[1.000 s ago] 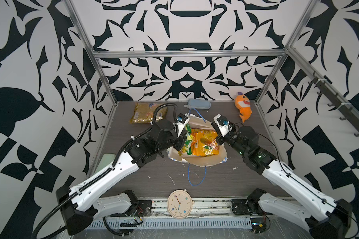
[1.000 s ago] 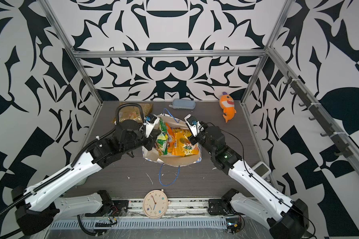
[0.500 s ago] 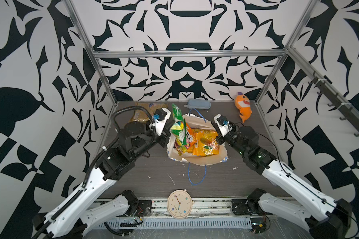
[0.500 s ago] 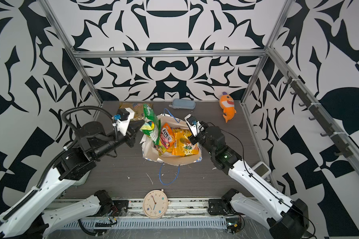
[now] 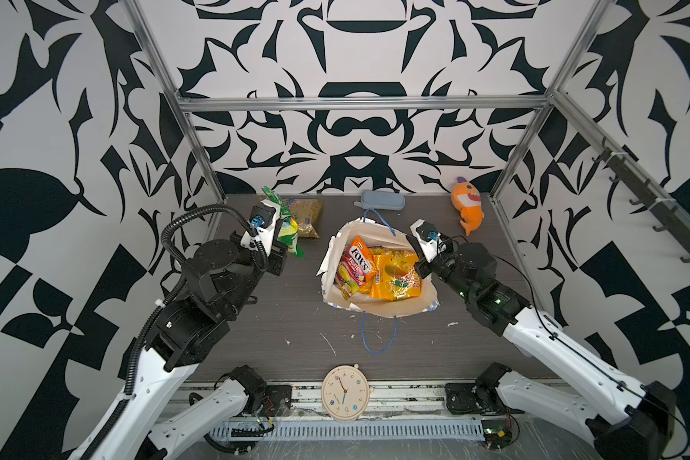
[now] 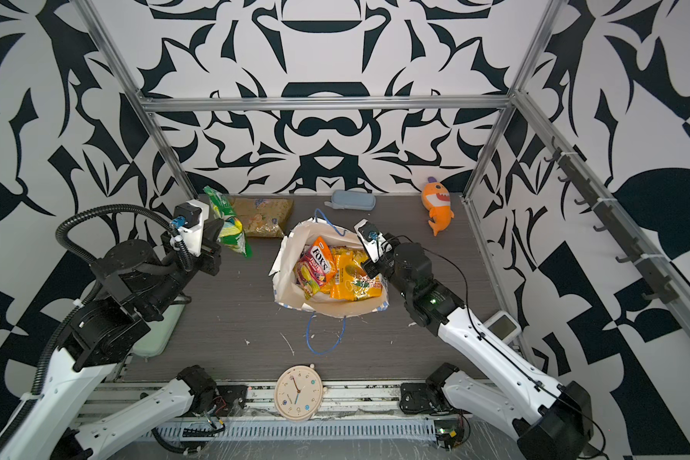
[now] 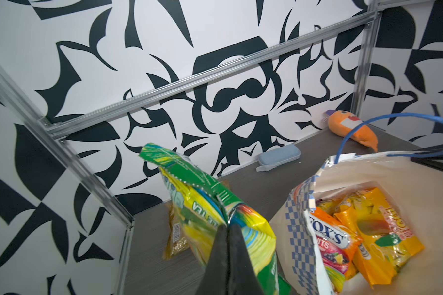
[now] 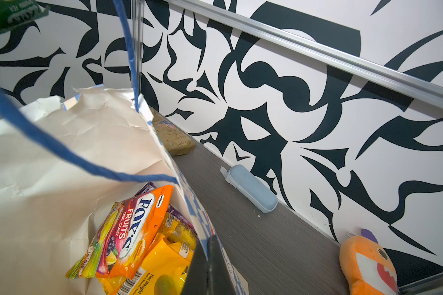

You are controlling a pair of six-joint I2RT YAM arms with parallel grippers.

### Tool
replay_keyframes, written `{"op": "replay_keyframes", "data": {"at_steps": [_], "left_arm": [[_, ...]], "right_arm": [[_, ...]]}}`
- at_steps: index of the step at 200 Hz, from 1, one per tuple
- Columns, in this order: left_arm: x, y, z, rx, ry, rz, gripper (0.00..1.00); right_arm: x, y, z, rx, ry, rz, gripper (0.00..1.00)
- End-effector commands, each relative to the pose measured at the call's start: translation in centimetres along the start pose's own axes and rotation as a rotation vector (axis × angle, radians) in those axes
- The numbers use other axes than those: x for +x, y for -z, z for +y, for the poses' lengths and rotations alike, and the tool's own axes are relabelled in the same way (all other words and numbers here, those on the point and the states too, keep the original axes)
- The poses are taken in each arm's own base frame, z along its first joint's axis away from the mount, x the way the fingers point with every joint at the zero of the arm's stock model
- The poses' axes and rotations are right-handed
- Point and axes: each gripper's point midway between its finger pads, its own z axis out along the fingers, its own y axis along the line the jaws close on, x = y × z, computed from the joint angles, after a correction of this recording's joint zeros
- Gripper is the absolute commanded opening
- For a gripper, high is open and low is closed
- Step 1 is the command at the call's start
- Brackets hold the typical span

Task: Take the snacks out of the paper bag
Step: Place the snack at the middle-left of the table.

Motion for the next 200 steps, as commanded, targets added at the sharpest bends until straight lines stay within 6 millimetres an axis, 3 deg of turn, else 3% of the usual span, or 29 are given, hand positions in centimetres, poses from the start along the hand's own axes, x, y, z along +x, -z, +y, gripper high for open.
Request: {"op": "replay_keyframes", "data": {"at_steps": [1,35,82,106,124,129,157,200], "left_arm": [[1.4,-1.7,1.4,-0.080,-0.050,0.053,0.00],[6.7,-5.2,3.4,-0.096,0.045,0.182,0.00],[14.1,-9.0,8.3,-0.305,0.148,0.498,0.00],[17.4,-9.6,9.7,-0.391,0.201,0.636,0.00],[18.4,-9.8,9.8,-0.423,0.258,0.655,0.00],[19.7,-10.5,9.6,-0.423,0.264,0.696,0.00],[22.8,-10.3,10.1,-0.493,0.258,0.852,0.00],[25.8,-9.8,10.7,-0.537,0.239,1.027,0.00]], "right_arm": [[-3.0,0.6,-0.8,0.031,-0.003,-0.095,0.00],[-2.7,0.7,-0.8,0.035,0.000,-0.092,0.00],[-2.9,1.4,-1.1,0.055,0.003,-0.104,0.00],[-2.8,1.6,-1.2,0.057,0.003,-0.106,0.00],[-2.6,1.6,-1.2,0.060,0.002,-0.100,0.00],[-2.6,1.7,-1.2,0.061,0.003,-0.098,0.00],[-2.4,1.8,-1.2,0.059,0.001,-0.095,0.00],[-2.4,1.8,-1.3,0.065,0.004,-0.095,0.00]]}}
